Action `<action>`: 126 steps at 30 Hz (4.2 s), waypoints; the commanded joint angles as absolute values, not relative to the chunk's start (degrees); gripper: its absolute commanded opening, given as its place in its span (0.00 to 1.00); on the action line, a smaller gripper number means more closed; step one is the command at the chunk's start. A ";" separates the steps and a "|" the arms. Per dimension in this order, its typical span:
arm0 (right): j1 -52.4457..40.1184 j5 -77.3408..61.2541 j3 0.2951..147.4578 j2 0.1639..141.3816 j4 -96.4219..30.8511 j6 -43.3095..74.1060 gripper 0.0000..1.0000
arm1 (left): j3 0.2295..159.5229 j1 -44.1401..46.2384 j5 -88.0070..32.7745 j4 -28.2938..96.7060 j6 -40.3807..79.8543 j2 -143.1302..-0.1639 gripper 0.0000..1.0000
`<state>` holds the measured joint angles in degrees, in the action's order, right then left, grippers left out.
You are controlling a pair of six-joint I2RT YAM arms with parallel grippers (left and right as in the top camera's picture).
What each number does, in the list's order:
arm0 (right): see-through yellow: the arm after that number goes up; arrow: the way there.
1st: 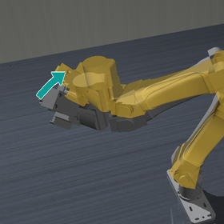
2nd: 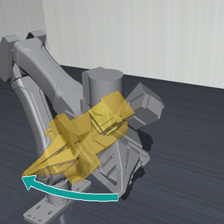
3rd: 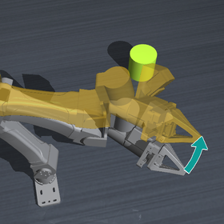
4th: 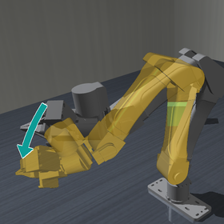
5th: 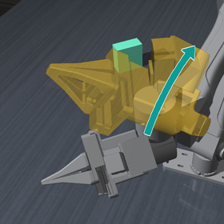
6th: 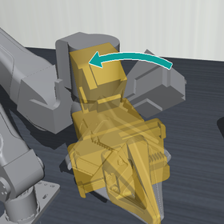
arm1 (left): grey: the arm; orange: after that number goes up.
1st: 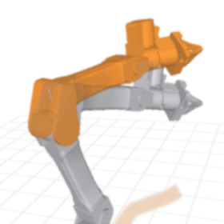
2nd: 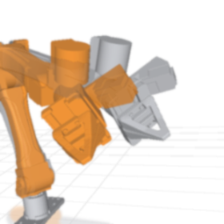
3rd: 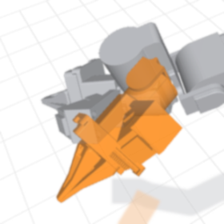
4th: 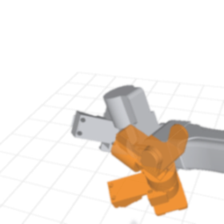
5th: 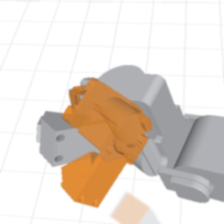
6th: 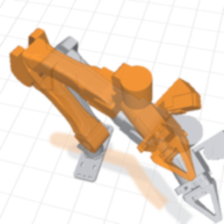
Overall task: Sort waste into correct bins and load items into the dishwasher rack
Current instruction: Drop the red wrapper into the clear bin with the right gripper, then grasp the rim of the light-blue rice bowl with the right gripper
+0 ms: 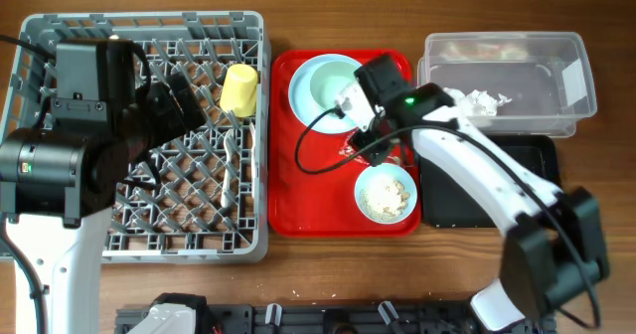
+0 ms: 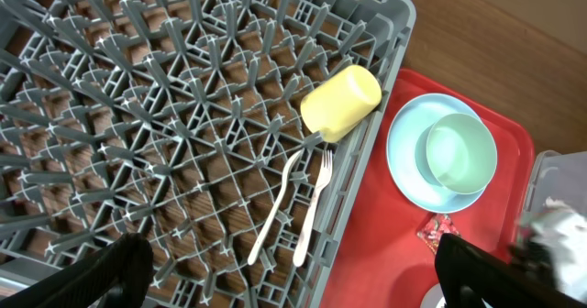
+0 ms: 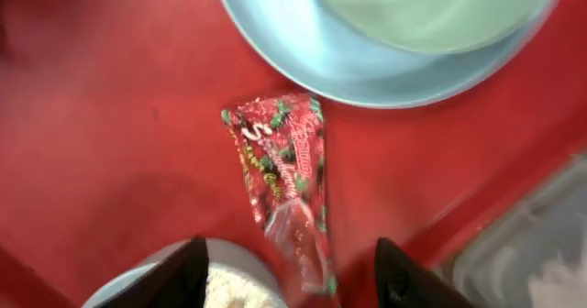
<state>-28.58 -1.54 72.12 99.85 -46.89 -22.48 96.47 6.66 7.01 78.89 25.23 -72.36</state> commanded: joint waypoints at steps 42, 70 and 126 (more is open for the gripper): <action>3.86 -0.71 86.63 95.94 -46.94 7.64 0.80 | 96.42 6.87 6.72 78.72 25.78 -71.79 1.00; -45.58 0.95 45.98 80.47 -41.21 40.66 0.27 | 96.42 6.87 6.72 78.72 25.76 -71.79 1.00; -45.43 1.54 40.95 80.47 -35.88 22.52 0.25 | 96.42 6.87 6.72 78.72 25.78 -71.79 1.00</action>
